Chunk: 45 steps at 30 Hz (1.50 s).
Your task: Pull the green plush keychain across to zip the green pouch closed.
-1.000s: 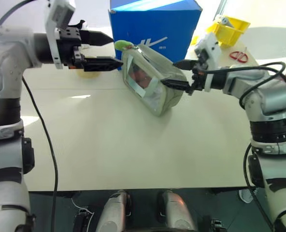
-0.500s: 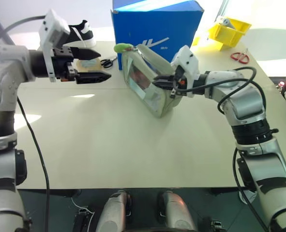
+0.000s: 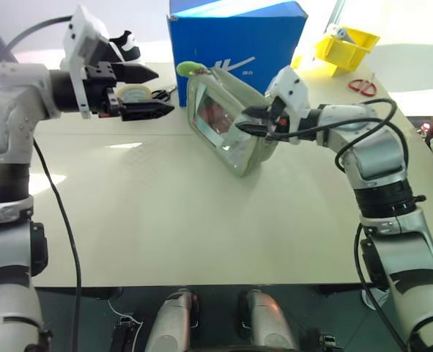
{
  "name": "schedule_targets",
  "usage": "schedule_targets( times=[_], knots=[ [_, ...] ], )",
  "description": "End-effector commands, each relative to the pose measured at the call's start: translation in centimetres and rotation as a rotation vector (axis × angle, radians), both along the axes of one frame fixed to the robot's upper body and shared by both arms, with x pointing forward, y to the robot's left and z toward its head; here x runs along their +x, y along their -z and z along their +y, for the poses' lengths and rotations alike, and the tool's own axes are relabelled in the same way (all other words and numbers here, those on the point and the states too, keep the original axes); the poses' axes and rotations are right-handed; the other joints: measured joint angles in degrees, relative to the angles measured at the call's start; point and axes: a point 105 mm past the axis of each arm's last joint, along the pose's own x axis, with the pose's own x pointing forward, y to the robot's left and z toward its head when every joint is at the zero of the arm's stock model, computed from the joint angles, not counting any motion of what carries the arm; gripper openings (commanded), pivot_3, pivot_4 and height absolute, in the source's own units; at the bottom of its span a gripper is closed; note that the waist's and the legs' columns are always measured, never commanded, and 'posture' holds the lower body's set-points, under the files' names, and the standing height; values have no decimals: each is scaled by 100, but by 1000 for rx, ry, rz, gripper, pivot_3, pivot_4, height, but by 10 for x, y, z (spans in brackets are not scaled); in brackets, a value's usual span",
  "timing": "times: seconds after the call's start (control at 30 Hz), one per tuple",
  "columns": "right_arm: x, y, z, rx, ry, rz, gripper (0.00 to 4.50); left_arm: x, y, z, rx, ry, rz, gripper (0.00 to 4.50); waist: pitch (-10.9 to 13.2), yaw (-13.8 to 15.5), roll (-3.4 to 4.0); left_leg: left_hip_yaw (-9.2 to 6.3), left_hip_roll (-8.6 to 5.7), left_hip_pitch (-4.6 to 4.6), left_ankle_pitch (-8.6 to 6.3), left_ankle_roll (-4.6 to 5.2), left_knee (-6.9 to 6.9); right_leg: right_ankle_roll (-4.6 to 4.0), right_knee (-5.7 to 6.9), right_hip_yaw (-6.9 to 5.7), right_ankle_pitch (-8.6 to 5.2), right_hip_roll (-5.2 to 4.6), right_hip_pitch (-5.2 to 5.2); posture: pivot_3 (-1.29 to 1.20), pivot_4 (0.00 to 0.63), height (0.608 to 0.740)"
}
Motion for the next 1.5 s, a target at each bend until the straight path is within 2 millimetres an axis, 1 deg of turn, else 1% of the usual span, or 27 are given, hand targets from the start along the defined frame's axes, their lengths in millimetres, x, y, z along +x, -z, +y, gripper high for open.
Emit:
schedule_targets(
  times=[0.03,0.07,0.1,0.3,0.33,0.4,0.53,0.63,0.7,0.73,0.8,0.83,0.87,0.97,1.03,1.1,1.17,1.2,1.23,1.3,1.37,1.4,1.5],
  knots=[
    [-5,-27,-2,44,28,-80,3769,-6,-16,-3,0,25,-64,4500,0,0,0,0,0,0,0,0,0,0,1,0,0,0,0,0,150,740],
    [-4,-27,-3,43,42,-81,4319,-7,-16,-5,0,37,-61,4500,0,1,0,0,0,0,0,0,0,0,1,0,0,0,-1,0,150,740],
    [-3,-26,-3,41,50,-78,4464,-8,-15,-6,1,48,-58,4500,0,1,0,0,0,0,-1,2,0,0,1,0,0,-1,-1,0,150,740],
    [-3,-4,6,56,48,-5,4464,-14,-17,-11,1,94,-47,4500,0,-1,0,0,0,0,-3,5,0,0,3,0,0,0,-1,0,150,740],
    [-3,-1,7,59,50,1,4241,-13,-17,-11,1,93,-47,4500,0,-2,0,0,0,0,-2,4,0,0,3,0,0,0,-1,0,150,740],
    [-3,5,9,52,43,10,3656,-12,-17,-10,7,87,-47,4500,0,1,0,1,0,0,-2,5,0,0,4,0,0,0,-2,0,150,740],
    [-3,12,8,30,31,14,1541,-9,-17,-7,18,66,-54,4500,0,-2,0,1,-1,0,-3,5,1,0,4,0,-1,0,-2,0,150,740],
    [-2,15,2,5,36,2,51,-9,-16,-7,17,62,-53,4500,0,2,0,1,-1,1,-4,7,1,1,5,0,-1,1,-1,0,150,740],
    [-3,16,-7,-66,25,-42,51,-10,-15,-7,21,63,-51,4500,0,5,0,1,-1,0,-4,8,1,1,5,0,-1,1,-1,0,150,740],
    [-1,15,-15,-128,29,-81,51,-10,-15,-6,22,62,-50,4500,0,11,0,1,-2,0,-4,8,2,1,5,0,-1,1,-1,0,150,740],
    [6,10,-38,-255,61,-170,51,-9,-15,-5,23,59,-50,4500,0,27,0,-1,-5,0,-5,10,3,6,4,0,-4,0,1,0,150,740],
    [12,2,-54,-318,95,-225,51,-9,-15,-5,22,59,-51,4500,0,31,0,-1,-8,0,-7,14,4,9,4,0,-6,-2,2,0,150,740],
    [16,-3,-64,-357,114,-260,51,-9,-16,-5,21,59,-51,4500,1,27,0,-1,-10,0,-9,16,6,11,3,0,-8,-4,4,0,150,740],
    [25,-15,-86,-391,135,-311,51,-9,-15,-6,17,61,-52,4500,1,1,-1,1,-11,0,-8,15,9,13,0,1,-9,-5,5,0,150,740],
    [28,-9,-96,-407,125,-281,51,-9,-12,-7,16,64,-49,4500,1,-16,-1,1,-8,2,-3,6,8,13,1,2,-10,-3,4,0,150,740],
    [30,-5,-99,-398,111,-251,51,-8,-12,-8,16,64,-49,4500,1,-25,-1,1,-5,3,3,-3,7,14,4,3,-10,0,4,0,150,740],
    [29,3,-96,-371,90,-207,841,-8,-12,-8,16,64,-48,4500,2,-32,-1,3,-5,3,5,-5,7,13,8,4,-10,-1,3,0,150,740],
    [27,7,-94,-361,67,-180,1165,-9,-12,-8,17,64,-48,4500,2,-32,-1,4,-4,4,5,-5,7,13,9,4,-10,0,3,0,150,740],
    [25,9,-92,-361,52,-171,1599,-9,-12,-8,18,64,-48,4500,2,-32,-1,5,-4,4,5,-5,7,14,9,5,-10,-1,3,0,150,740],
    [26,3,-89,-368,57,-201,2682,-10,-12,-7,20,62,-46,4500,2,-25,-1,5,-4,5,5,-4,7,14,11,5,-10,-1,3,0,150,740],
    [26,-10,-82,-333,43,-224,3699,-10,-12,-7,21,60,-45,4500,2,-24,0,5,-4,5,5,-4,8,14,11,5,-10,-1,3,0,150,740],
    [25,-15,-79,-319,35,-227,3699,-10,-12,-6,22,59,-44,4500,2,-24,0,5,-4,5,5,-4,9,14,12,5,-10,-1,3,0,150,740],
    [23,-46,-52,-157,-12,-234,3699,-11,-12,-6,26,56,-46,4500,3,-33,2,5,-4,4,5,-5,10,14,14,8,-9,-2,2,0,150,740]
  ],
)
